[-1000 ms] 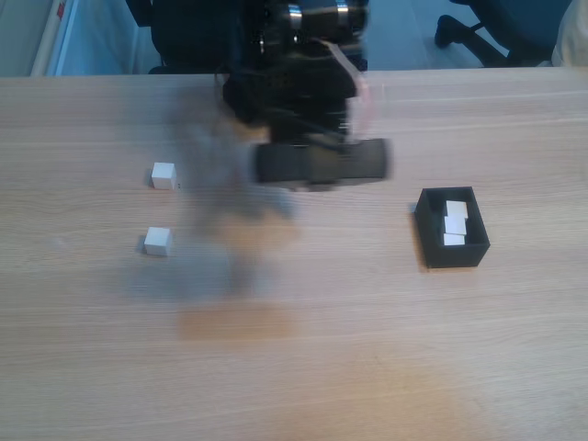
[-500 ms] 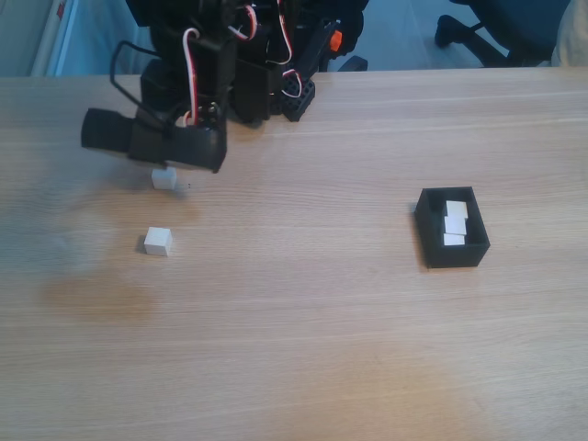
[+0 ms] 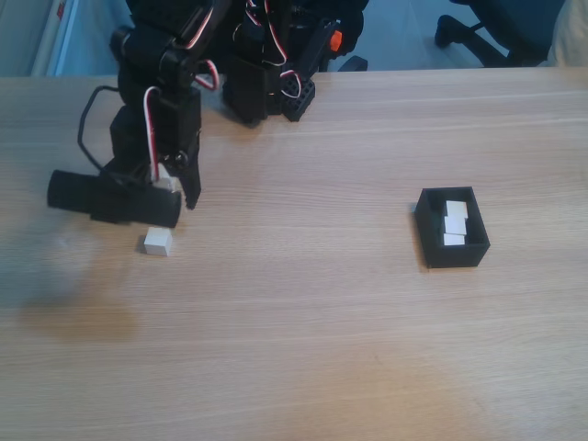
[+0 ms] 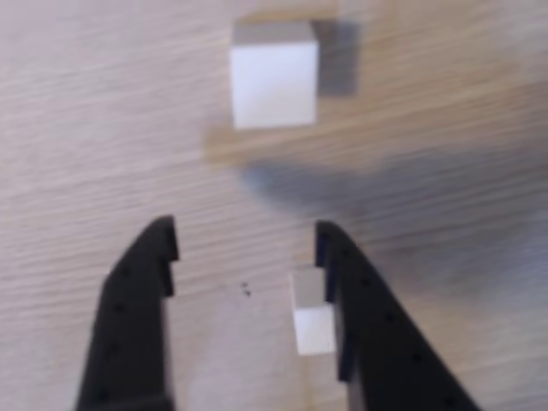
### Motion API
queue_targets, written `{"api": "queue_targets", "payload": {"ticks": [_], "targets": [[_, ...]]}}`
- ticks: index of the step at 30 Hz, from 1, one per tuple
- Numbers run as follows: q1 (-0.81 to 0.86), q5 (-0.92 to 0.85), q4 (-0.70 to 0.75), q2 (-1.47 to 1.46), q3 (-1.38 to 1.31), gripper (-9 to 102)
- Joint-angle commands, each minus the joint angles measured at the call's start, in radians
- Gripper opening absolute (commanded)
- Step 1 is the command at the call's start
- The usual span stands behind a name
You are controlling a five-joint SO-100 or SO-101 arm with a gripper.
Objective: Pick blocks and place them in the box.
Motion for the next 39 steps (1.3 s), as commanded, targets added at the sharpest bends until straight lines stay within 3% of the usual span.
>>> {"api": "queue_targets", "payload": {"ticks": [1, 26, 39], "targets": [[0.009, -0.015, -0.018, -0.055, -0.107, 18], [-0.012, -0.02, -0.11, -0.236, -0.219, 19], [-0.026, 0.005, -0.1, -0.281, -0.235, 13]]}}
